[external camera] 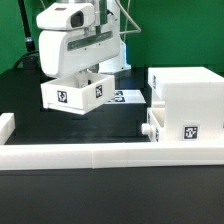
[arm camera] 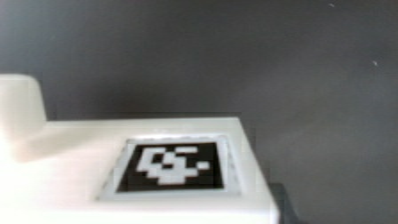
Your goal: Assemble drawer
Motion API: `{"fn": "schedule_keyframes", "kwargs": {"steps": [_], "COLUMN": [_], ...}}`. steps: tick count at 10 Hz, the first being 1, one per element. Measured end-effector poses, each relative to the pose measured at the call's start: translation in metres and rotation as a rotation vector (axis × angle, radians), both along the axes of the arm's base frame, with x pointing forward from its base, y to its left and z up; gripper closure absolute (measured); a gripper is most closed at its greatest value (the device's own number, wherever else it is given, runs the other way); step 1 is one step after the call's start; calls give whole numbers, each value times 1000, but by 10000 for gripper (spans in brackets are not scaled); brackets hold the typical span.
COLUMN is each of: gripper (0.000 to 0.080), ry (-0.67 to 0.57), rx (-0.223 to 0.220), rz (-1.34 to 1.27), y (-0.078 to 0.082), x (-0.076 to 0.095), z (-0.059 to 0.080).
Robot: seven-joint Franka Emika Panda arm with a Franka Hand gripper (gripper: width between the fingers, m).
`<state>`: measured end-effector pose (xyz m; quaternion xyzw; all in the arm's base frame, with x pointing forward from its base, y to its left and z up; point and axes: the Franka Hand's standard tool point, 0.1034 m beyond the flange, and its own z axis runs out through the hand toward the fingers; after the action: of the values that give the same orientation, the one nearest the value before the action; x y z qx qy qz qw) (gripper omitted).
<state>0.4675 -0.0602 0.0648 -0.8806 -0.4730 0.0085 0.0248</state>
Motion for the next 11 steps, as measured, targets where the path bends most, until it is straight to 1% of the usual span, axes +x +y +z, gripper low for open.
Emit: {"fn": "schedule_keyframes", "kwargs": {"steps": [3,4,6,7,8,11], "gripper": [757,757,757,757,757,757], "ry": [-1,2,-6,-16,-13,-27], "rx": [2,7,-2,-8,-8,-11], "rz": [196,258,338,356,351,348], "y": [-3,-4,1,4,2,2], "x": [-2,1,26,34,32,31], "z": [-2,-5,-3,-1,-3,-4]}}
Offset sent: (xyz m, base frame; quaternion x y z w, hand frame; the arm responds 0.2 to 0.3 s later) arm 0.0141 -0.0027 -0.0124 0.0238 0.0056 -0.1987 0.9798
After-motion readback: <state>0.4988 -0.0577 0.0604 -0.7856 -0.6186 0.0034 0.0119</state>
